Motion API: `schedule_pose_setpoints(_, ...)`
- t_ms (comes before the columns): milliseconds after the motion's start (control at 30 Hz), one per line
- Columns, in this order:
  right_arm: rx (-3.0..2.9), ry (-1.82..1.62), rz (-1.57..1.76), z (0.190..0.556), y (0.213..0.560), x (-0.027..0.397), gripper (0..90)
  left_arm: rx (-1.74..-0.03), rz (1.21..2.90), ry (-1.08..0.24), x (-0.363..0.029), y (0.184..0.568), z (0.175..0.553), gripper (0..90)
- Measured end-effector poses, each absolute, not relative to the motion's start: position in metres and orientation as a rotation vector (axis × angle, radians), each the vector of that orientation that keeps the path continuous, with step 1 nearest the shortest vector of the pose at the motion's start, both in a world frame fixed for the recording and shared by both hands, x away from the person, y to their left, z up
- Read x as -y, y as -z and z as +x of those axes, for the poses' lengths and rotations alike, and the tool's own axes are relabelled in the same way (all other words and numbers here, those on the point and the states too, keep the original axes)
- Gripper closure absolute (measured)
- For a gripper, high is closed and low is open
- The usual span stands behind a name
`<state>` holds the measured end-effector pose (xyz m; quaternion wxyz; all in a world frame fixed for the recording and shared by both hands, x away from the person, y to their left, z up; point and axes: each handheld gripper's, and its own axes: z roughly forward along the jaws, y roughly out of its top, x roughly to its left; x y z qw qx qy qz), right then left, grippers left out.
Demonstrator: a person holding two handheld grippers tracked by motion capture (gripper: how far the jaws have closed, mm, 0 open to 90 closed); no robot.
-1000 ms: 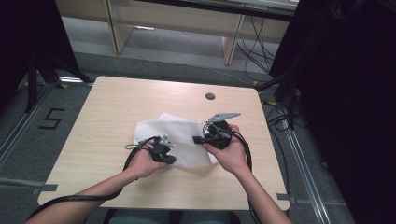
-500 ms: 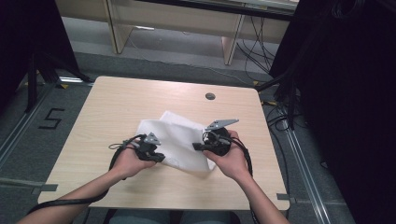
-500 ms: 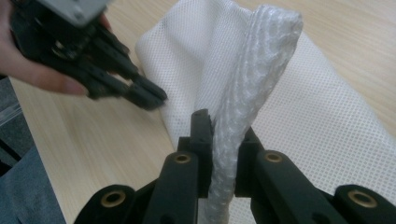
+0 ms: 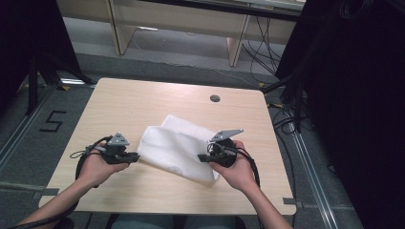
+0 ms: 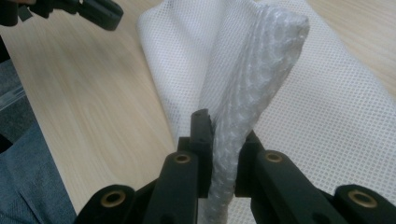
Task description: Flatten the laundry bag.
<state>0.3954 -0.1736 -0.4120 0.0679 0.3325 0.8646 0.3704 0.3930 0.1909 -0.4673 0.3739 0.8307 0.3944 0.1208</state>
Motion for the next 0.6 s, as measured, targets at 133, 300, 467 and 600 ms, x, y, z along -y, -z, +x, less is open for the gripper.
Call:
schedule_pose_setpoints(133, -2.641, -1.090, 1.003, 0.392, 0.414, 0.174, 83.4, -1.022, 2.120, -0.339, -0.199, 0.465, 0.397, 77.9)
schedule_pose_setpoints(300, -2.653, -1.089, 0.978, 0.388, 0.421, 0.173, 83.4, -1.051, 2.100, -0.346, -0.201, 0.469, 0.402, 75.2)
schedule_pose_setpoints(467, -2.702, -1.077, 0.936, 0.383, 0.425, 0.171, 83.4, -1.057, 2.098, -0.346, -0.202, 0.470, 0.404, 73.6)
schedule_pose_setpoints(600, -2.730, -1.049, 0.866, 0.379, 0.431, 0.168, 83.5, -1.065, 2.108, -0.315, -0.198, 0.476, 0.405, 71.4)
